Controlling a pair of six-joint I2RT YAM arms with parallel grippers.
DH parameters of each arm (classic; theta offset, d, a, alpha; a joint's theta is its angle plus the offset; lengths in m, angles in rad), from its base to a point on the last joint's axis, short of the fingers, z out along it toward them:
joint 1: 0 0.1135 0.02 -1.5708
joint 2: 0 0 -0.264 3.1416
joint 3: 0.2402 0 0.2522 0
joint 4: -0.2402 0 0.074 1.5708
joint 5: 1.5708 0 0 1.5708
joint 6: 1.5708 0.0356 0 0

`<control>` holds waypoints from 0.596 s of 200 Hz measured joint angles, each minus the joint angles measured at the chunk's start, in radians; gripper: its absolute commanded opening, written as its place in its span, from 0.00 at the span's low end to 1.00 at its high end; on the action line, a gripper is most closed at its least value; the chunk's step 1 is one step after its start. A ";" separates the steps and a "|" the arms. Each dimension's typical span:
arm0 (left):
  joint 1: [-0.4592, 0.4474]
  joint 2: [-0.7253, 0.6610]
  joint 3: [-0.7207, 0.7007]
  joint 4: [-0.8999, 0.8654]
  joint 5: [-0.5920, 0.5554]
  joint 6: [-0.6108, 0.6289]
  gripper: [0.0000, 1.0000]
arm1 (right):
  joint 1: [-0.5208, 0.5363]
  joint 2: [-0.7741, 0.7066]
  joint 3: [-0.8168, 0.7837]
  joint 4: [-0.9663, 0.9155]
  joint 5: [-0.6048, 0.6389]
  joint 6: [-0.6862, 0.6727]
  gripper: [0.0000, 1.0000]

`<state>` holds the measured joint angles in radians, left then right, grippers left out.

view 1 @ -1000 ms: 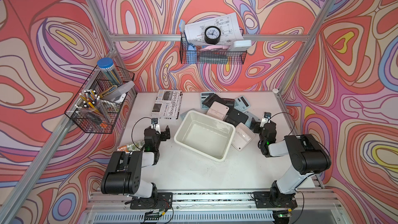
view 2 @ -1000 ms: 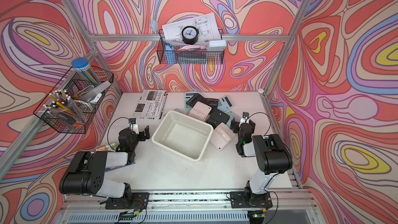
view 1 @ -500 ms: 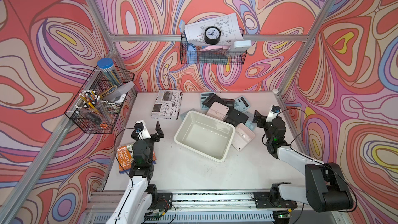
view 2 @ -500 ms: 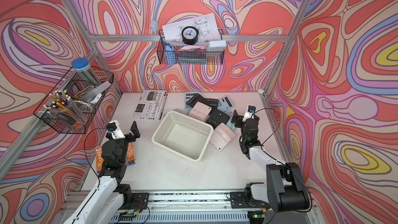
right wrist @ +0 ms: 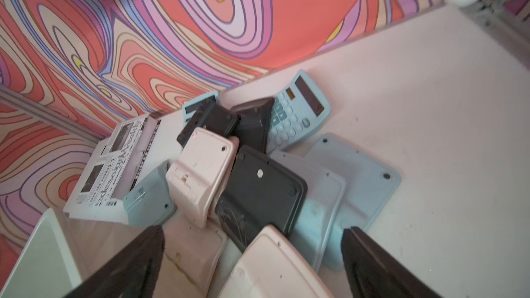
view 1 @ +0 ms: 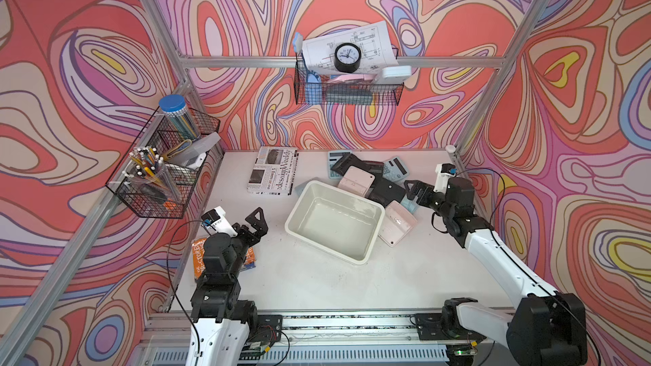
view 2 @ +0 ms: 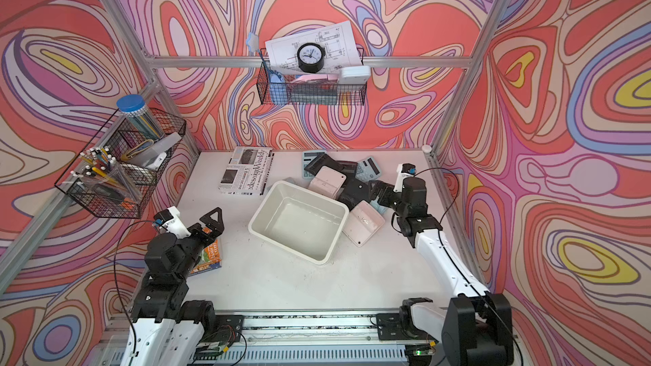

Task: Put the calculator in the storage box
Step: Adjust the storage box at the center of the board.

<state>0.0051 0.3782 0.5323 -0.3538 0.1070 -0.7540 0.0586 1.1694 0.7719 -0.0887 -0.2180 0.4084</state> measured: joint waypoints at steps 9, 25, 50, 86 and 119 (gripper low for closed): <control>0.000 -0.005 0.023 -0.053 0.015 -0.024 0.98 | 0.000 0.002 0.005 -0.032 -0.037 0.002 0.98; 0.000 -0.027 0.044 -0.135 0.026 -0.082 0.99 | 0.000 0.011 0.022 -0.061 -0.121 0.003 0.98; 0.000 -0.044 0.027 -0.181 0.095 -0.164 0.98 | 0.000 0.024 0.031 -0.053 -0.265 0.018 0.95; 0.000 0.032 0.002 -0.198 0.247 -0.241 0.98 | 0.000 0.109 0.067 -0.044 -0.428 0.040 0.94; -0.001 0.083 0.005 -0.255 0.350 -0.239 0.98 | 0.014 0.177 0.099 -0.038 -0.519 0.057 0.93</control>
<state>0.0044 0.4610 0.5373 -0.6086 0.4568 -0.9928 0.0731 1.3464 0.8711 -0.1268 -0.7372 0.4656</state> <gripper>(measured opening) 0.985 0.934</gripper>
